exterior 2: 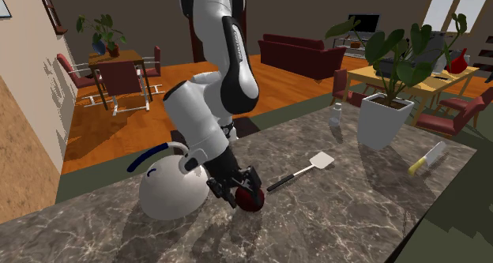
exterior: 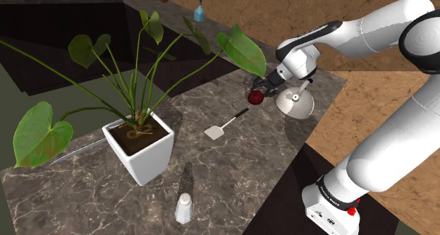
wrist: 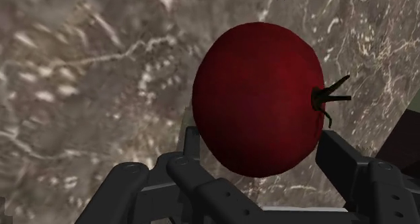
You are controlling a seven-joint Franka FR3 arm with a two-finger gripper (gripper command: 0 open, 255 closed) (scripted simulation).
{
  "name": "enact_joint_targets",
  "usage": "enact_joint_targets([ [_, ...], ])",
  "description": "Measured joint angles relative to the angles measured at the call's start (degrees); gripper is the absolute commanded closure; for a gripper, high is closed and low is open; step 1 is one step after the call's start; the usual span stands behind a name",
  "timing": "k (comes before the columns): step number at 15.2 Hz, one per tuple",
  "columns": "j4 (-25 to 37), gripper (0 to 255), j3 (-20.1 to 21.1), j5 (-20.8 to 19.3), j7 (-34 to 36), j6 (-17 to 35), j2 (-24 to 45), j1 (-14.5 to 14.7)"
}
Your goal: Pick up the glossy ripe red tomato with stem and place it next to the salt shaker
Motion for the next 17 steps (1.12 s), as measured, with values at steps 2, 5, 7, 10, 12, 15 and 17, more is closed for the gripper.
enact_joint_targets([
  [2, -0.1, 255, -0.1, -1.8, 1.7, -0.7, -1.4, -0.1],
  [5, 0.2, 255, -0.2, -4.5, 4.5, -2.0, -3.3, -0.2],
  [7, 0.6, 255, -0.2, -6.1, 6.2, -2.9, -4.3, -0.3],
  [10, 1.0, 255, -0.2, -8.4, 8.5, -4.3, -6.0, -0.6],
  [12, 1.4, 255, -0.2, -10.0, 10.1, -5.4, -7.2, -0.8],
  [15, 2.3, 255, -0.1, -11.8, 12.1, -7.0, -8.4, -1.1],
  [17, 2.6, 255, 0.0, -13.0, 13.4, -8.0, -9.4, -1.3],
])
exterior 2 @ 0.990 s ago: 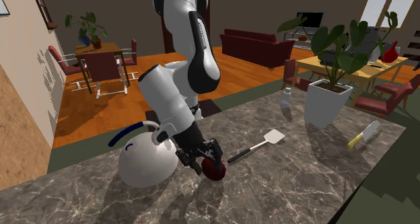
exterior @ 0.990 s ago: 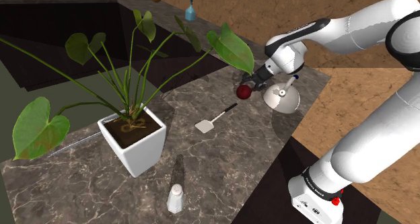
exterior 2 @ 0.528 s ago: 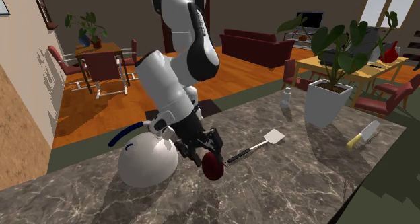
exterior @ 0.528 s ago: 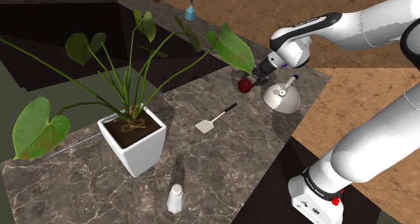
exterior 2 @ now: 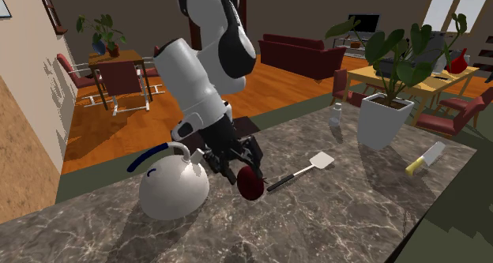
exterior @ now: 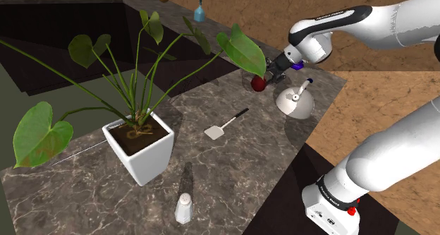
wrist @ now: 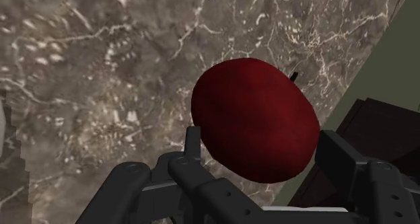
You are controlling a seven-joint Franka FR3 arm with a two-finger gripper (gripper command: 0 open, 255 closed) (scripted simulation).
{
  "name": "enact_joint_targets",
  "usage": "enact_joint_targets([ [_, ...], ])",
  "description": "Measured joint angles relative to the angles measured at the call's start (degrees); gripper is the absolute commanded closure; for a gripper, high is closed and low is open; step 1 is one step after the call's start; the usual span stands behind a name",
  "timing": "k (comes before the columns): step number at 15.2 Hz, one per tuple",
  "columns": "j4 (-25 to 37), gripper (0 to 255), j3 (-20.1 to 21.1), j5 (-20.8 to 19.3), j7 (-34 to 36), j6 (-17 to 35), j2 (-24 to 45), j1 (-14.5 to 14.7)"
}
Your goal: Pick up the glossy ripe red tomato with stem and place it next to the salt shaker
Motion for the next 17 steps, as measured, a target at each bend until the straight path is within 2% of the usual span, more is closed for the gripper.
enact_joint_targets([
  [15, 5.9, 255, 0.8, -6.7, 8.4, -8.9, -5.1, -1.3],
  [17, 4.1, 255, 2.0, -7.2, 10.1, -8.1, -7.0, -0.9],
])
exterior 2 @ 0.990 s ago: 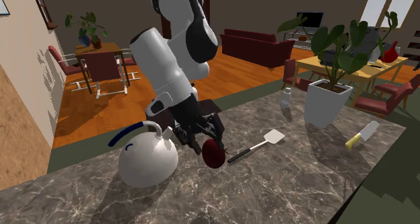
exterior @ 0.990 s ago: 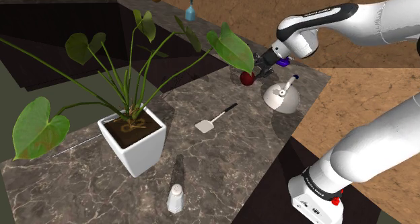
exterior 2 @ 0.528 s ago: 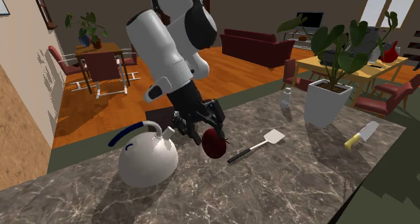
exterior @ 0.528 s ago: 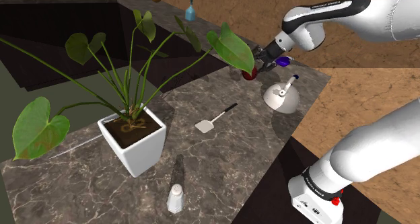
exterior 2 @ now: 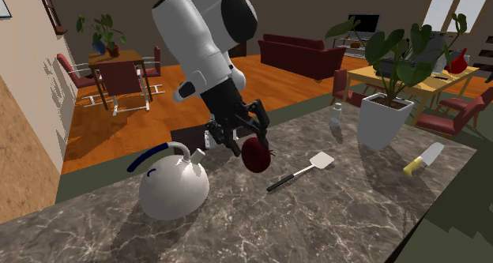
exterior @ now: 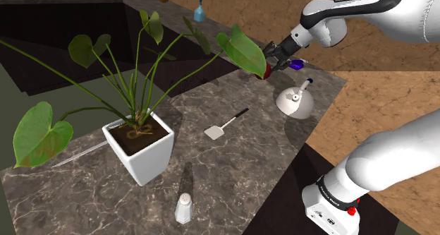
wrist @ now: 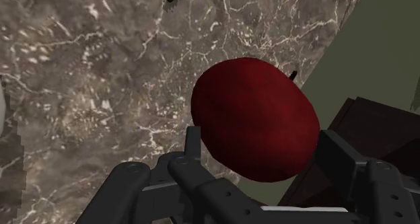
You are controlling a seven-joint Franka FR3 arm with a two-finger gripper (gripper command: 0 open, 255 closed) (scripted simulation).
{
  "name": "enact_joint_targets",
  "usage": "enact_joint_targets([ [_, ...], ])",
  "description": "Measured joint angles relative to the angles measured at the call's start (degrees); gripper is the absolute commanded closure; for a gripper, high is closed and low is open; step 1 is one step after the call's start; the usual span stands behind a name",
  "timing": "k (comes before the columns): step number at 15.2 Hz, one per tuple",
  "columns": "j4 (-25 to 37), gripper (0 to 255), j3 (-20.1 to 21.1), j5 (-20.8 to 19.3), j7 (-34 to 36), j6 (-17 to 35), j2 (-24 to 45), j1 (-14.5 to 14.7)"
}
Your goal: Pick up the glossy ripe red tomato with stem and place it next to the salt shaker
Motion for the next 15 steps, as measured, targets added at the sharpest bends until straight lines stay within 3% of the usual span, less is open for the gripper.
enact_joint_targets([
  [8, -10.6, 255, 8.7, -0.6, 10.5, 5.4, -10.0, 2.8],
  [15, -16.0, 255, 17.2, 0.4, 20.6, 8.3, -16.4, 5.6],
])
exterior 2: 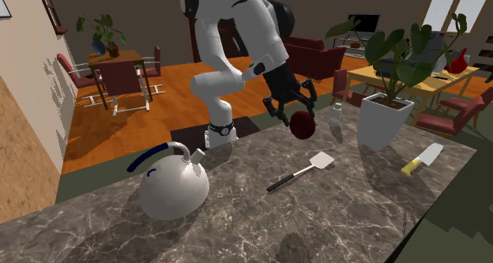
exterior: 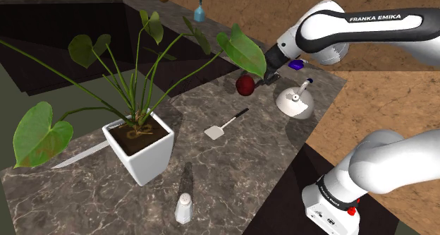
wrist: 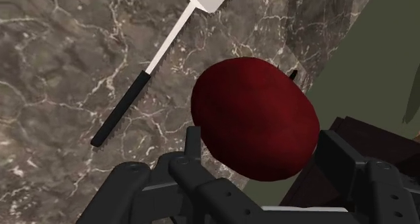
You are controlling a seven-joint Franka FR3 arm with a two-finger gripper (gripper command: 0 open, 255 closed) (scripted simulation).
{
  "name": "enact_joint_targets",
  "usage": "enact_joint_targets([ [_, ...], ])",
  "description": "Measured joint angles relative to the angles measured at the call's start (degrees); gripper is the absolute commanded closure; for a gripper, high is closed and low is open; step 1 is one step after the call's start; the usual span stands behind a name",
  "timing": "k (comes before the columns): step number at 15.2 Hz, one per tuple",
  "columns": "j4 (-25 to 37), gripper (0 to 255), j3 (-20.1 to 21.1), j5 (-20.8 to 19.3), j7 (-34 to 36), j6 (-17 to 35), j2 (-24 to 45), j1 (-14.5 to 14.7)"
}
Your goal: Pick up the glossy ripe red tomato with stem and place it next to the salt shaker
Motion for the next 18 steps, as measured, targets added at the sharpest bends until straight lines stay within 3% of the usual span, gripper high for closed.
enact_joint_targets([
  [7, -3.5, 255, 9.8, 2.3, 10.5, 4.0, -3.4, 3.8],
  [18, 0.0, 255, 27.0, 3.1, 29.2, 8.8, -1.3, 6.6],
])
